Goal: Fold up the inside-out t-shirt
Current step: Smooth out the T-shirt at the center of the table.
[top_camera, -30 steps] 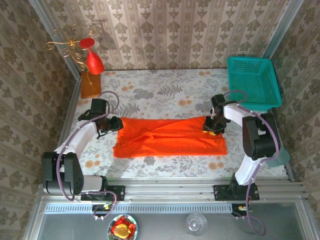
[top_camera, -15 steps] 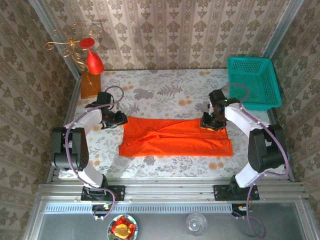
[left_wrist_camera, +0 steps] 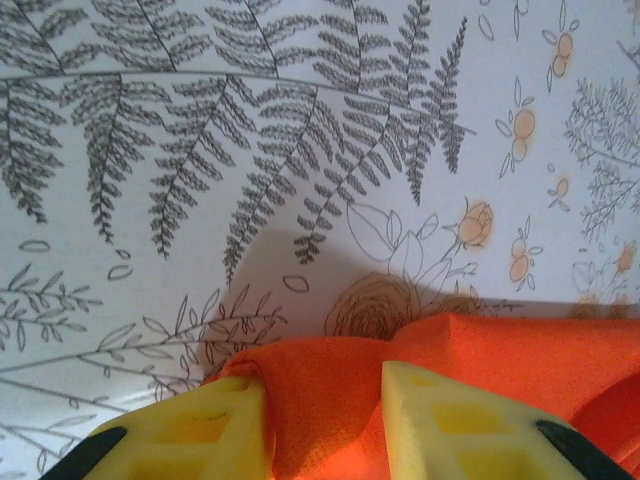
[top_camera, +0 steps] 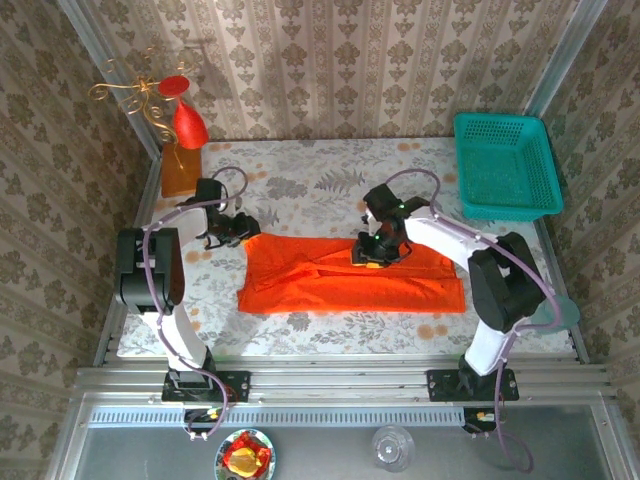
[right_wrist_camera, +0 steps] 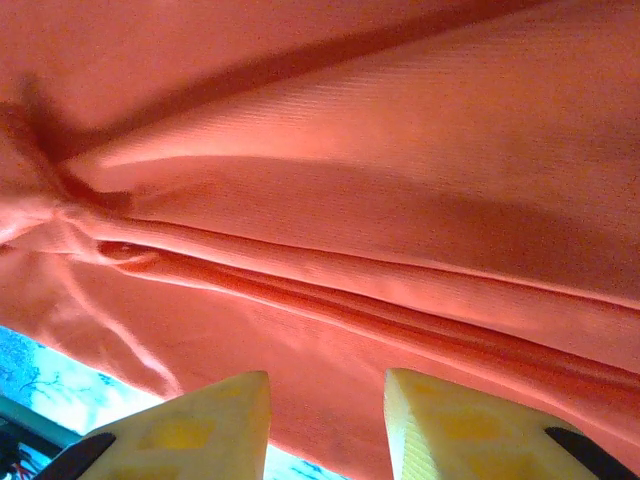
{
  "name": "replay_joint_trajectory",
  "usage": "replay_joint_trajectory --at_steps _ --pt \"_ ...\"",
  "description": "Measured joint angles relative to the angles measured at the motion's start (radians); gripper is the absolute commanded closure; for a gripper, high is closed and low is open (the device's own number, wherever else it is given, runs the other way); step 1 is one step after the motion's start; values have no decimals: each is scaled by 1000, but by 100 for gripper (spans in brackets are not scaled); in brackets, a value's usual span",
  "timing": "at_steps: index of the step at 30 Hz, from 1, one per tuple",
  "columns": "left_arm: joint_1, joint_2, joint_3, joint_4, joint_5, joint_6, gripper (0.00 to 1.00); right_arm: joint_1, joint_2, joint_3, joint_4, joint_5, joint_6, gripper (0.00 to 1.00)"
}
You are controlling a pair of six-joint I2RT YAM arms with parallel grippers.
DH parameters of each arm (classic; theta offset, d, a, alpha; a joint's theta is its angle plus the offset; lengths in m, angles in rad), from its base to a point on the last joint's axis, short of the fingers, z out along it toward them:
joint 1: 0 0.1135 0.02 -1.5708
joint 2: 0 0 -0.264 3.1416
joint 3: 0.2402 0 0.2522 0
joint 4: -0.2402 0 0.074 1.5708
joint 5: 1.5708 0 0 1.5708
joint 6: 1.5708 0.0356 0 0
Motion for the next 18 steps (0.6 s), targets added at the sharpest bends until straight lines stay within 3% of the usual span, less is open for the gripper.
replay_joint_trajectory --at_steps 10,18 --pt "20 77 4 74 47 -66 70 151 159 160 78 -77 41 64" --pt "21 89 25 76 61 -80 64 215 258 254 69 -16 43 64"
